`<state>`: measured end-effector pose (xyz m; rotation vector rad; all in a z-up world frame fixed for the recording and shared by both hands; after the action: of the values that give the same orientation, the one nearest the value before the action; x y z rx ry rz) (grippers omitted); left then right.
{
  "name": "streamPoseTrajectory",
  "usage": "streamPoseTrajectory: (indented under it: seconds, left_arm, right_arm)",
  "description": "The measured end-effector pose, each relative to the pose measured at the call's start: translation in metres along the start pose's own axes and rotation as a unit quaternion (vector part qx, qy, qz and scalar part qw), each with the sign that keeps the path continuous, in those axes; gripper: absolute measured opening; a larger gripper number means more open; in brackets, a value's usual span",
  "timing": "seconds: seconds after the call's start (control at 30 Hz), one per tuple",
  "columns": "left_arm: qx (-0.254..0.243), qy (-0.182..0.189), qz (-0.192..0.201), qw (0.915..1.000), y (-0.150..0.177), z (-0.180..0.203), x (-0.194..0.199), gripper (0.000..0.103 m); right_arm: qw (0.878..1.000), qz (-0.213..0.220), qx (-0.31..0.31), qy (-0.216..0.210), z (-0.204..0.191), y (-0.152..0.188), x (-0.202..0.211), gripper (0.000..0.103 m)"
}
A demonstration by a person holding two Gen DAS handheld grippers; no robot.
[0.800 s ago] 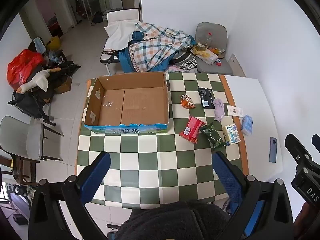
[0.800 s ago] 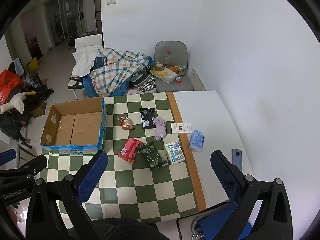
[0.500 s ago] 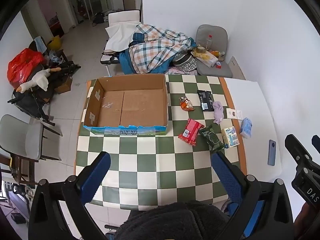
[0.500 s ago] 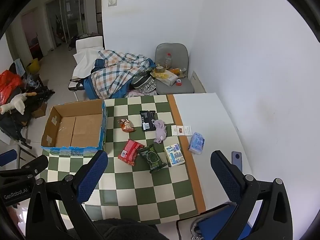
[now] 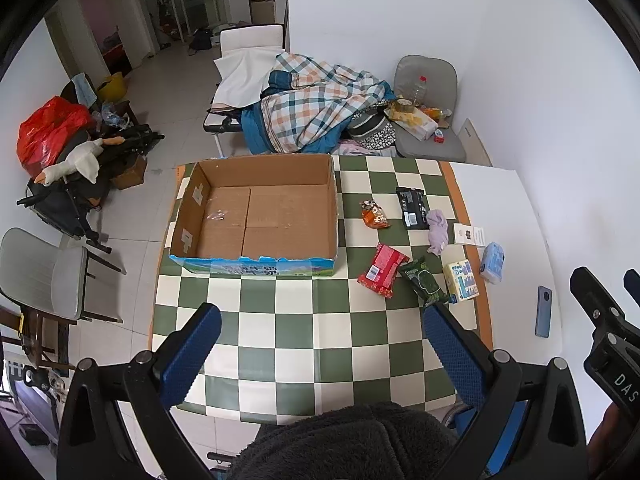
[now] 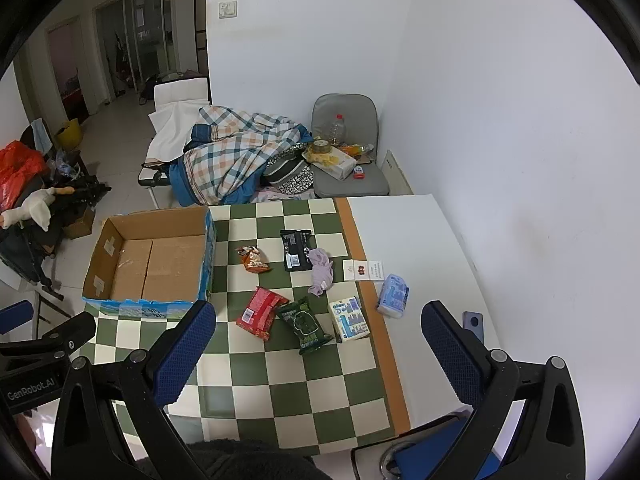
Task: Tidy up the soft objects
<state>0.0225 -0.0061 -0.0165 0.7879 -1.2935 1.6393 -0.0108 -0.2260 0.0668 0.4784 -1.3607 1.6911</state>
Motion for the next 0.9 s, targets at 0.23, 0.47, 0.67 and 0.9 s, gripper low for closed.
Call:
streamPoseTrajectory:
  seconds: [0.23, 0.47, 0.67, 0.9]
  left_arm:
    - [-0.001, 0.000, 0.003, 1.0000, -0.0039, -0.0021, 0.0030, 0.103]
    - [-0.002, 0.001, 0.003, 1.0000, -0.0059, -0.0024, 0.0052, 0.103]
    - [-0.001, 0.002, 0.005, 1.0000, -0.0056, -0.0029, 0.0058, 0.103]
    - [-0.002, 0.001, 0.006, 1.0000, -0.0049, -0.0026, 0.0063, 0.103]
  right_arm:
    - [1.000, 0.000, 0.000, -0.002, -0.0010, -0.0009, 0.0009, 0.103]
    - [1.000, 0.000, 0.002, -0.005, -0.0024, -0.0029, 0.0008, 0.103]
    - [1.000, 0.001, 0.002, -0.004, -0.0029, -0.0021, 0.0014, 0.103]
    - [1.000, 0.001, 0.002, -0.004, -0.0029, -0.0031, 0.0018, 0.103]
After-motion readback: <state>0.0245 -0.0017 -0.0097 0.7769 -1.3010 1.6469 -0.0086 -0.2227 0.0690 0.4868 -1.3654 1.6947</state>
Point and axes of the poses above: each gripper's, at about its wrist camera, not at the fingertips, and x roughly against the way its jaws point, z to its right, y to its underside, the point moved 3 cm from there along -x, roughly the way its jaws point, and after that the axes turned 14 degrees about y, right-handed, at the moved point
